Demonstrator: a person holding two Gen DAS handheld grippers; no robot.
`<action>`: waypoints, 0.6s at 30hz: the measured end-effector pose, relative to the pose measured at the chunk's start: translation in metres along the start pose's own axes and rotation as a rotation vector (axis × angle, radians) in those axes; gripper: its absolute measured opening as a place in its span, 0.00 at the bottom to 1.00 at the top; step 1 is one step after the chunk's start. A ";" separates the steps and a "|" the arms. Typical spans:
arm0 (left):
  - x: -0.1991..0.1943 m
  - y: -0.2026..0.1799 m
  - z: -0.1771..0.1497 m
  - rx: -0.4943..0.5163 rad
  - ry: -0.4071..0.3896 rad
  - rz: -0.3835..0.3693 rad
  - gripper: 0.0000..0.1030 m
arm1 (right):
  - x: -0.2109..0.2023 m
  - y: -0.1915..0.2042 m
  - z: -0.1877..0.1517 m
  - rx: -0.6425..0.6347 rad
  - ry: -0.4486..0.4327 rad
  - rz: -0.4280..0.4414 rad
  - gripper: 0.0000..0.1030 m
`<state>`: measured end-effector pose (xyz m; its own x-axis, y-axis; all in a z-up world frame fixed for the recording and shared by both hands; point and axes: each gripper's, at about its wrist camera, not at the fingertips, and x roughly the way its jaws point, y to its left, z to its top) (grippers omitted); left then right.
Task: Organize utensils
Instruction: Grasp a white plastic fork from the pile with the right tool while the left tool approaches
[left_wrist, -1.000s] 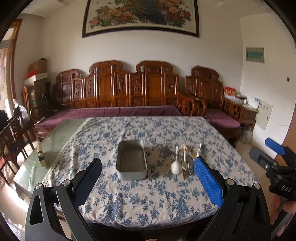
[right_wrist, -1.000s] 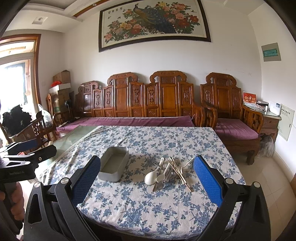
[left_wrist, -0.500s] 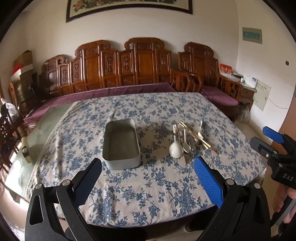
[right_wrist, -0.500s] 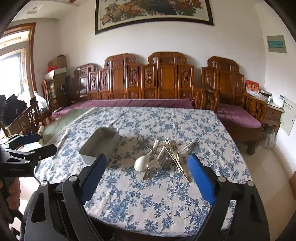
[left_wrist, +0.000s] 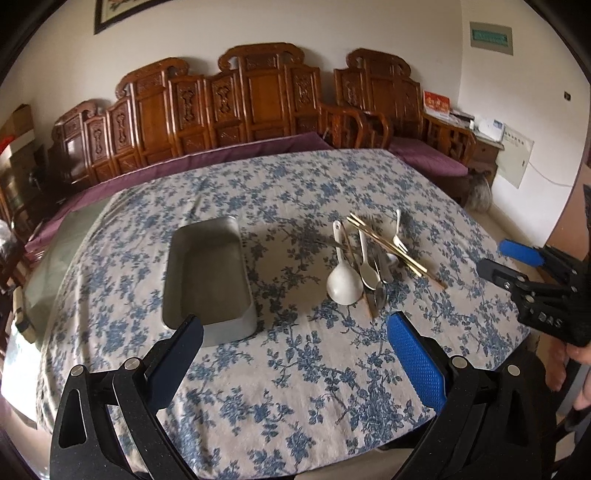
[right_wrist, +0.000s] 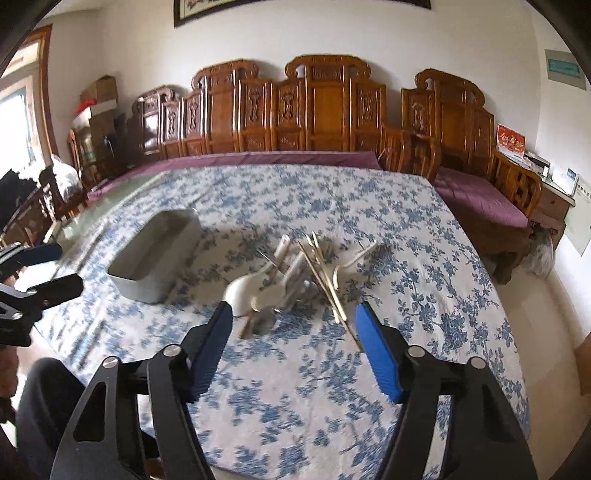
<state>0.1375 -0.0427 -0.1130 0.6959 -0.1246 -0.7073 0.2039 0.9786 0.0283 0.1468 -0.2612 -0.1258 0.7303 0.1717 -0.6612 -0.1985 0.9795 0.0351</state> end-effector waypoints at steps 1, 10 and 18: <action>0.004 -0.002 0.000 0.006 0.007 -0.004 0.94 | 0.008 -0.004 0.000 -0.003 0.016 0.002 0.62; 0.042 -0.014 0.008 0.046 0.056 -0.019 0.94 | 0.075 -0.042 0.010 0.003 0.123 0.001 0.45; 0.079 -0.027 0.020 0.071 0.097 -0.036 0.94 | 0.144 -0.049 0.031 0.011 0.213 0.032 0.35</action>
<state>0.2004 -0.0820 -0.1555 0.6180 -0.1394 -0.7737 0.2780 0.9593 0.0492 0.2819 -0.2808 -0.1990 0.5692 0.1774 -0.8028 -0.2110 0.9753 0.0659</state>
